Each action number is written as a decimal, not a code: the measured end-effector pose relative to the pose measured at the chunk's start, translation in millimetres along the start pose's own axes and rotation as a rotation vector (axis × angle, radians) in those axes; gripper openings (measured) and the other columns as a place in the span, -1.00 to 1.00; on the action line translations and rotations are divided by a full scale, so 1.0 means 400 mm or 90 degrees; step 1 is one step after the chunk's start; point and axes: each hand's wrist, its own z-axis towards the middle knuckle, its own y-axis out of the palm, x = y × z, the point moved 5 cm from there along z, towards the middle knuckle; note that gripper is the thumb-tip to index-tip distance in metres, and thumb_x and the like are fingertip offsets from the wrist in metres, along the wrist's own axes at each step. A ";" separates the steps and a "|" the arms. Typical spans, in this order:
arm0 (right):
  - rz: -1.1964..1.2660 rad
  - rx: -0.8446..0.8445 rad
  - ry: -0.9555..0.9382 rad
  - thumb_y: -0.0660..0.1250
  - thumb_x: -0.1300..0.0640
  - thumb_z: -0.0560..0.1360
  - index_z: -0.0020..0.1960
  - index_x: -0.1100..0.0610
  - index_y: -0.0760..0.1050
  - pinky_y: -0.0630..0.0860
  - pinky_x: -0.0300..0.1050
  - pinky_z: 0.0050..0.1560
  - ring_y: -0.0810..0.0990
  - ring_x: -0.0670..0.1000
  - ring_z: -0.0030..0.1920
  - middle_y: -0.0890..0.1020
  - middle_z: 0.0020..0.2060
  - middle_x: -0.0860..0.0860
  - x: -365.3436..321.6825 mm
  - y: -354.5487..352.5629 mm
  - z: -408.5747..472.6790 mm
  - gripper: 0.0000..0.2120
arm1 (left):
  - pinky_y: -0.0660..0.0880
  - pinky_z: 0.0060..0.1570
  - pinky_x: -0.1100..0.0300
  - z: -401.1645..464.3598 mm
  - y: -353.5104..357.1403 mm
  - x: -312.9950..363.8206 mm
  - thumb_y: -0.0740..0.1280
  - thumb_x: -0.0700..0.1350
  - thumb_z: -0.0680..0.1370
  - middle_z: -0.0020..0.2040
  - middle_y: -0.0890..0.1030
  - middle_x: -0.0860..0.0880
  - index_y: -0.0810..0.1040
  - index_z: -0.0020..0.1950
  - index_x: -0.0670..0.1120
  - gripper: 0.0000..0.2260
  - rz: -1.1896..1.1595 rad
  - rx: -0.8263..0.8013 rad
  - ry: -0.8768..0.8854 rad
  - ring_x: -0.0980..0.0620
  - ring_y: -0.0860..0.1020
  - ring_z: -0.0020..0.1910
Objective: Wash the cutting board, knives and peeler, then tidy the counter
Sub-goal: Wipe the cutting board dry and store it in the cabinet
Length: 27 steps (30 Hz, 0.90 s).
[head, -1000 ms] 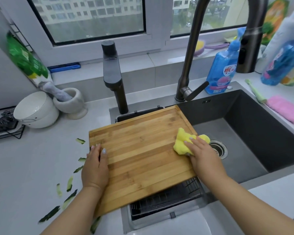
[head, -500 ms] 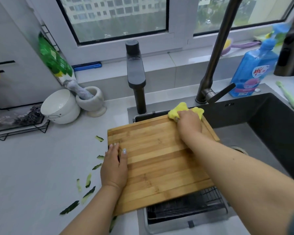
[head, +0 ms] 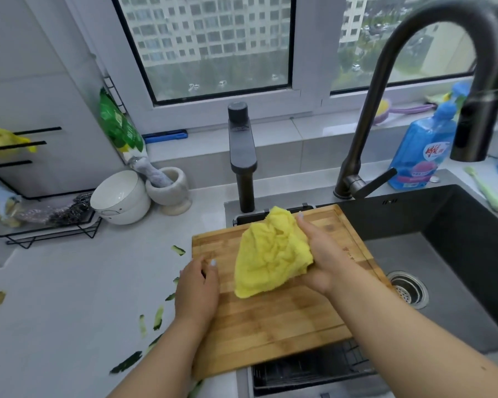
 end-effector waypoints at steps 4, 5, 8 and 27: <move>0.000 -0.033 -0.029 0.07 -0.24 0.58 0.11 0.13 0.63 0.47 0.18 0.22 0.63 0.20 0.11 0.68 0.06 0.17 -0.007 0.007 -0.029 -0.46 | 0.48 0.07 0.08 -0.052 -0.063 0.134 0.23 -0.12 0.60 0.02 0.61 0.05 0.57 0.04 0.01 -0.86 -0.154 0.112 0.007 0.02 0.55 0.05; -0.037 -0.012 -0.045 0.07 -0.26 0.58 0.16 0.12 0.60 0.50 0.14 0.20 0.64 0.16 0.10 0.68 0.05 0.14 -0.006 0.008 -0.034 -0.46 | 0.52 0.05 0.06 -0.067 -0.052 0.169 0.24 -0.10 0.60 -0.04 0.63 0.04 0.59 -0.03 0.02 -0.87 -0.215 0.055 -0.020 0.01 0.57 0.00; -0.322 0.042 -0.124 -0.01 -0.34 0.56 0.26 0.01 0.54 0.49 0.01 0.19 0.60 0.03 0.11 0.65 0.09 0.02 0.000 0.032 -0.058 -0.41 | 0.60 0.01 -0.05 -0.112 0.019 0.243 0.23 0.07 0.62 -0.06 0.68 -0.03 0.60 0.01 0.01 -0.80 -0.445 -0.166 -0.163 -0.03 0.66 -0.06; -0.281 -0.008 -0.096 0.40 0.17 0.48 0.02 0.20 0.55 0.56 0.15 0.10 0.64 0.17 0.00 0.68 -0.01 0.17 -0.051 -0.033 -0.059 -0.85 | 0.52 0.11 -0.28 -0.119 0.035 0.216 0.44 -0.20 0.43 0.20 0.61 -0.24 0.43 0.37 -0.17 -0.48 -0.714 -0.356 -0.202 -0.27 0.60 0.15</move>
